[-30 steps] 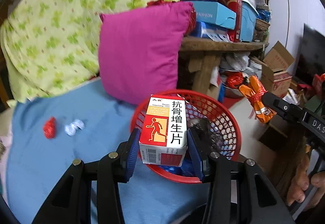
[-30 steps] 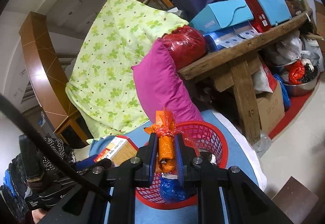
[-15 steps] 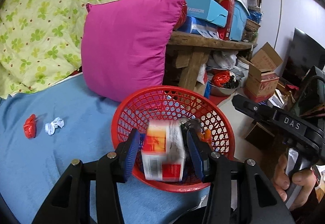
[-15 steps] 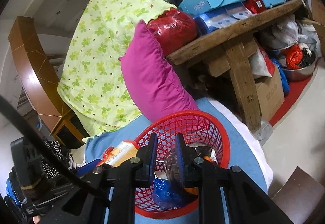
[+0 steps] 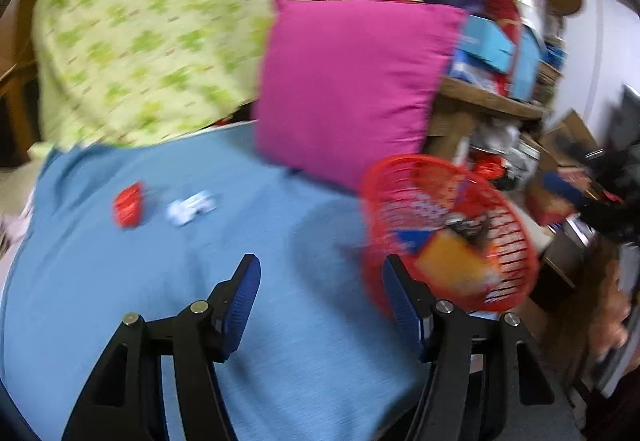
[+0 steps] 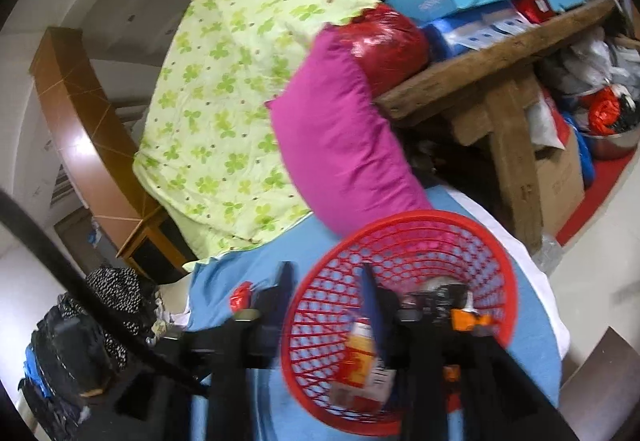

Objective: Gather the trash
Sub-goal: 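Grasp the white face mask with the right gripper while the left grasps the red plastic bag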

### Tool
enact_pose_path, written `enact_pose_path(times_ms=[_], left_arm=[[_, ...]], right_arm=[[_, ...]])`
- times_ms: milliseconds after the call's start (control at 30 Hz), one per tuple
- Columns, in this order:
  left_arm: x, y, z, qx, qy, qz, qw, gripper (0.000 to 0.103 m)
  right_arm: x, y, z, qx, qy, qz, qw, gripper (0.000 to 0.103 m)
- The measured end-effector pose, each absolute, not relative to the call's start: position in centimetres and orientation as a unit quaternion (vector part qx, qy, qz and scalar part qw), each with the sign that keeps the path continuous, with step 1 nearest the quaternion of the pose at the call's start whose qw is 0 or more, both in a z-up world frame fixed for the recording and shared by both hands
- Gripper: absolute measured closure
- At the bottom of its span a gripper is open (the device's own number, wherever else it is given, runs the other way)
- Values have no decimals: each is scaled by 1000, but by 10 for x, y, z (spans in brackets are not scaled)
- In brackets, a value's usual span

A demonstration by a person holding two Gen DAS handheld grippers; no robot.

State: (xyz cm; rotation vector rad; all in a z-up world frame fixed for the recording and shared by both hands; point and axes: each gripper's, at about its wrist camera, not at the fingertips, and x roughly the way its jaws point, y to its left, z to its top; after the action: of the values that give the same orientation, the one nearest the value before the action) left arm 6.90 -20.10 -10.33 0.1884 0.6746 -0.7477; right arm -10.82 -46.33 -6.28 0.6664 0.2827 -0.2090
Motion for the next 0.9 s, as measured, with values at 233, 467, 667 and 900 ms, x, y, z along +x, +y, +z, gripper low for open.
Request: enact_pose_path(times_ms=[233, 467, 667, 900], left_arm=[[116, -108, -121, 76, 320, -219, 919, 38], [161, -61, -133, 57, 309, -133, 940, 38], [201, -51, -164, 49, 330, -119, 935, 38], [237, -33, -191, 43, 354, -100, 929, 38]], right_arm=[[-76, -409, -30, 263, 112, -54, 957, 22], [10, -344, -27, 229, 165, 19, 959, 23], [121, -316, -79, 265, 259, 49, 928, 27], [252, -322, -162, 326, 346, 30, 879, 38]])
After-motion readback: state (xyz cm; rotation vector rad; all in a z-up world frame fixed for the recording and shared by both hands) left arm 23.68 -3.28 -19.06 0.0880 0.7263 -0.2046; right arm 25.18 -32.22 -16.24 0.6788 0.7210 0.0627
